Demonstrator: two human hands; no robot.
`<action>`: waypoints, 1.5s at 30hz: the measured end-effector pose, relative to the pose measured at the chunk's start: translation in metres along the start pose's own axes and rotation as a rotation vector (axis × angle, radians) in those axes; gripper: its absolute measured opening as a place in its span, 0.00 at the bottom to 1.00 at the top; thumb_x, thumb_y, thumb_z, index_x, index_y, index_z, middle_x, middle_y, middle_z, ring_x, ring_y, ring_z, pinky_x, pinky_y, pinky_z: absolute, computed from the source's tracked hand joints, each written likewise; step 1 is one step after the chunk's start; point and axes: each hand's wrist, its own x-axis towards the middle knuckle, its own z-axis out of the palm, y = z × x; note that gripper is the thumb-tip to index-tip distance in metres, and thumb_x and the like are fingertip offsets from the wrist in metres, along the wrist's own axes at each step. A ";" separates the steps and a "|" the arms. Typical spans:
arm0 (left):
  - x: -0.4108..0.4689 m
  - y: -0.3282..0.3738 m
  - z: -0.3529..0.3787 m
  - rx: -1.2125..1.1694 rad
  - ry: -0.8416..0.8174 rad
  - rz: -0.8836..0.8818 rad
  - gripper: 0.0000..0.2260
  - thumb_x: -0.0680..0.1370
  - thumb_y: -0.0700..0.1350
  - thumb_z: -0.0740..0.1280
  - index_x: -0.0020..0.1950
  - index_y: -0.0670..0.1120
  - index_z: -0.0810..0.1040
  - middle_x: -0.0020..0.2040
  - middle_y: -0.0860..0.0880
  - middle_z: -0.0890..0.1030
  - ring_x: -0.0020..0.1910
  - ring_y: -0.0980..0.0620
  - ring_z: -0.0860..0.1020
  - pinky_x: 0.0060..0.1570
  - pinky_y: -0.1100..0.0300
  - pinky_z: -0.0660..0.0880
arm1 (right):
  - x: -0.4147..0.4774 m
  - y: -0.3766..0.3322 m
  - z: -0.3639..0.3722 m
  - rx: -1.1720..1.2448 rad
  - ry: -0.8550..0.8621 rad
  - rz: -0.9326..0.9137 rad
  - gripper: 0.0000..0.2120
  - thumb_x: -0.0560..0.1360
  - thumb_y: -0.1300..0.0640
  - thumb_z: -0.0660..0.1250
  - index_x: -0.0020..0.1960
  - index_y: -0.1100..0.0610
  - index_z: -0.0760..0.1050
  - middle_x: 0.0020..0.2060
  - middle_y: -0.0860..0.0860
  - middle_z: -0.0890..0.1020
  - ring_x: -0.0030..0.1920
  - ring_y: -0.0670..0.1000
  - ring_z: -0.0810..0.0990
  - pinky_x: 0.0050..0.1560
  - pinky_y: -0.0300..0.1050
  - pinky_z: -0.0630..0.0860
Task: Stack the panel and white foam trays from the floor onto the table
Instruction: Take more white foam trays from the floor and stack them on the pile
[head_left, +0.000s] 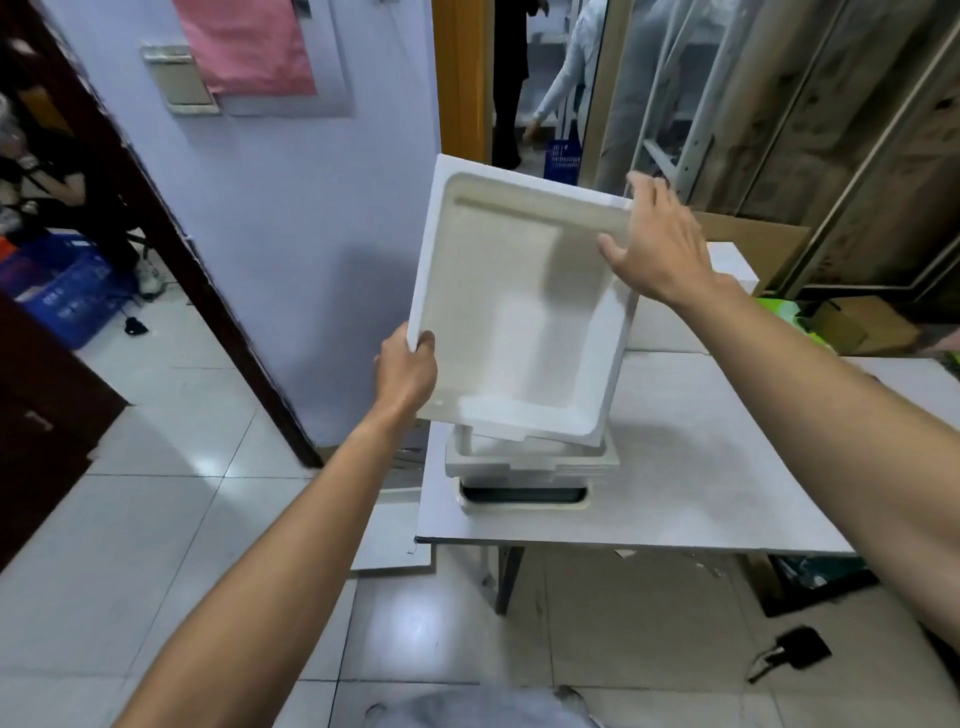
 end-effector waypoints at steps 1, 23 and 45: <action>0.001 -0.001 0.000 -0.030 -0.015 -0.041 0.06 0.82 0.46 0.59 0.49 0.50 0.75 0.38 0.54 0.76 0.42 0.48 0.75 0.45 0.54 0.74 | -0.005 0.001 0.002 0.047 0.010 0.071 0.38 0.76 0.44 0.66 0.77 0.59 0.54 0.70 0.60 0.67 0.68 0.63 0.69 0.67 0.58 0.68; -0.018 -0.041 0.023 0.166 -0.244 -0.294 0.19 0.76 0.39 0.59 0.67 0.43 0.66 0.60 0.45 0.76 0.56 0.43 0.76 0.50 0.48 0.79 | -0.136 0.012 0.118 0.512 -0.245 0.590 0.20 0.81 0.50 0.58 0.72 0.44 0.63 0.59 0.52 0.80 0.54 0.56 0.78 0.53 0.52 0.77; -0.013 -0.076 0.055 0.365 -0.451 -0.153 0.33 0.77 0.38 0.59 0.80 0.53 0.51 0.69 0.45 0.74 0.63 0.41 0.74 0.59 0.45 0.75 | -0.134 0.040 0.164 0.404 -0.348 0.658 0.21 0.82 0.51 0.57 0.74 0.44 0.64 0.59 0.55 0.80 0.58 0.59 0.77 0.56 0.53 0.76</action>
